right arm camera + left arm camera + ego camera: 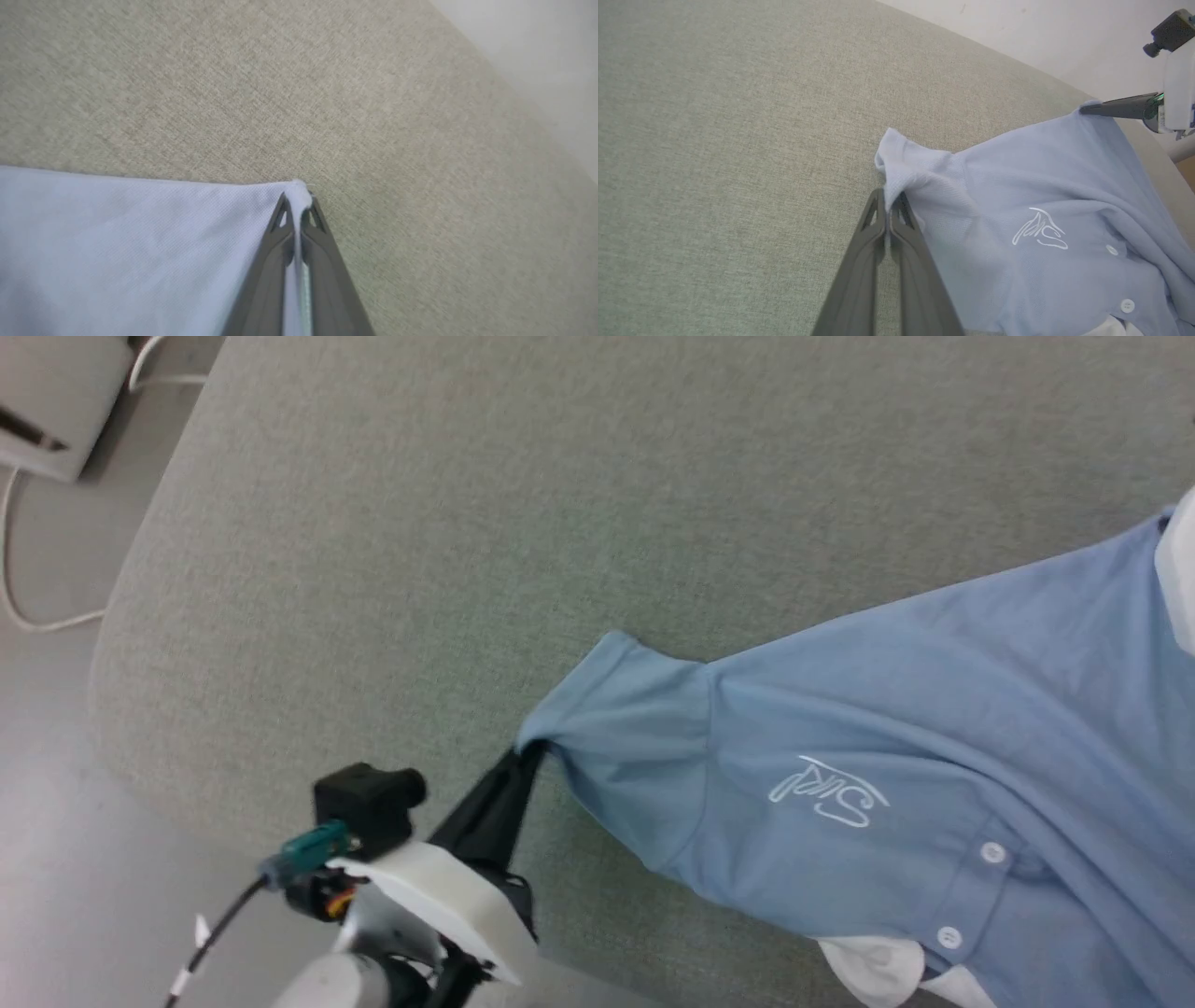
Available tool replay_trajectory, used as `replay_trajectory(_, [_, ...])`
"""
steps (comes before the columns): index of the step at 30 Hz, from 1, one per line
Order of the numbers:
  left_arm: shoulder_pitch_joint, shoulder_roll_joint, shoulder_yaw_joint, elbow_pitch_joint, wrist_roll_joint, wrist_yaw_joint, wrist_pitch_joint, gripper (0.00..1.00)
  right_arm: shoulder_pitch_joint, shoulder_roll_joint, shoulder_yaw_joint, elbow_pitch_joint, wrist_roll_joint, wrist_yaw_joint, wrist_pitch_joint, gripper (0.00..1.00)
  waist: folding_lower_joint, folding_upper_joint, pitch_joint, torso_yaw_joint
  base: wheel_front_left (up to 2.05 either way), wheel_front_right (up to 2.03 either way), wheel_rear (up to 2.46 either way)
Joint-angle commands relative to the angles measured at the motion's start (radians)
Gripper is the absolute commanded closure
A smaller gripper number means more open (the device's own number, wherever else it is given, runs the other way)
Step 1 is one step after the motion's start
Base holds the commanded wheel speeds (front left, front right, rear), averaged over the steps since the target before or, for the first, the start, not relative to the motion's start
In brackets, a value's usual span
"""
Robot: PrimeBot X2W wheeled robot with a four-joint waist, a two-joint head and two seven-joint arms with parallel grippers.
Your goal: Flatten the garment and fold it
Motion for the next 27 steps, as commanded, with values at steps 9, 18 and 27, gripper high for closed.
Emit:
replay_trajectory(9, [-0.039, 0.115, 0.098, -0.135, 0.058, 0.036, -0.006, 1.0, 0.002, -0.011, -0.021, -0.069, 0.044, -0.001, -0.176, 1.0, -0.0004, 0.0, -0.269, -0.204, 0.0, 0.0, 0.0])
replay_trajectory(18, [-0.106, 0.206, 0.206, -0.272, 0.093, 0.067, 0.013, 1.0, 0.065, -0.047, -0.099, -0.278, 0.097, -0.001, -0.248, 1.0, -0.0004, 0.0, -0.377, -0.318, 0.0, 0.0, 0.0])
replay_trajectory(27, [-0.25, 0.279, 0.34, -0.381, 0.107, 0.079, 0.012, 1.0, 0.077, -0.019, -0.188, -0.496, 0.077, -0.001, -0.291, 1.0, -0.0004, 0.0, -0.415, -0.419, 0.0, 0.0, 0.0])
